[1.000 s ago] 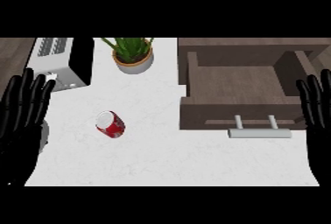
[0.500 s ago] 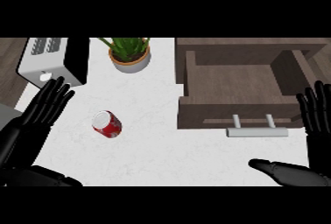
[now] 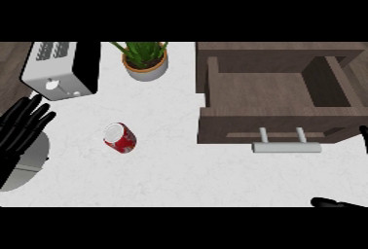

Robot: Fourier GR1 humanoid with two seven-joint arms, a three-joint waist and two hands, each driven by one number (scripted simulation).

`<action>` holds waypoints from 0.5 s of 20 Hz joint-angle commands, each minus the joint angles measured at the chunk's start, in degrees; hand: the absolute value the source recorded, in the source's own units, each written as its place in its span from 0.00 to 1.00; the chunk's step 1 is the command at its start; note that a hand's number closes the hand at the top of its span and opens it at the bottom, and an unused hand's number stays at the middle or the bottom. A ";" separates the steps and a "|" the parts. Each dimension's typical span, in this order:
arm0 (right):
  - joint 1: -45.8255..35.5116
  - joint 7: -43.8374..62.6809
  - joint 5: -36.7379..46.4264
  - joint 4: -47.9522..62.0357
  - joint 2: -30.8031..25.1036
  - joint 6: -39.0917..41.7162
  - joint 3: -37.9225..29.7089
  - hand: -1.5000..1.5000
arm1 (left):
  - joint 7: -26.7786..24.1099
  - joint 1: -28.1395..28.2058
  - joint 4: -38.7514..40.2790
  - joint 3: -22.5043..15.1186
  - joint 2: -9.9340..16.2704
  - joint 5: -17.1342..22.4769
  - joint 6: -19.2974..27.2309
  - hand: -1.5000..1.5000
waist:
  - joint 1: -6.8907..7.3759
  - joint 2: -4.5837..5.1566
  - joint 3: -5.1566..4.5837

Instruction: Pick up the can, place it into the drawer and close the drawer

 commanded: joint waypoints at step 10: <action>9.99 -2.25 -7.10 -5.12 0.31 8.73 -7.13 0.00 | 11.73 0.78 -2.94 7.31 0.42 13.84 2.22 0.00 | -0.15 -0.07 0.00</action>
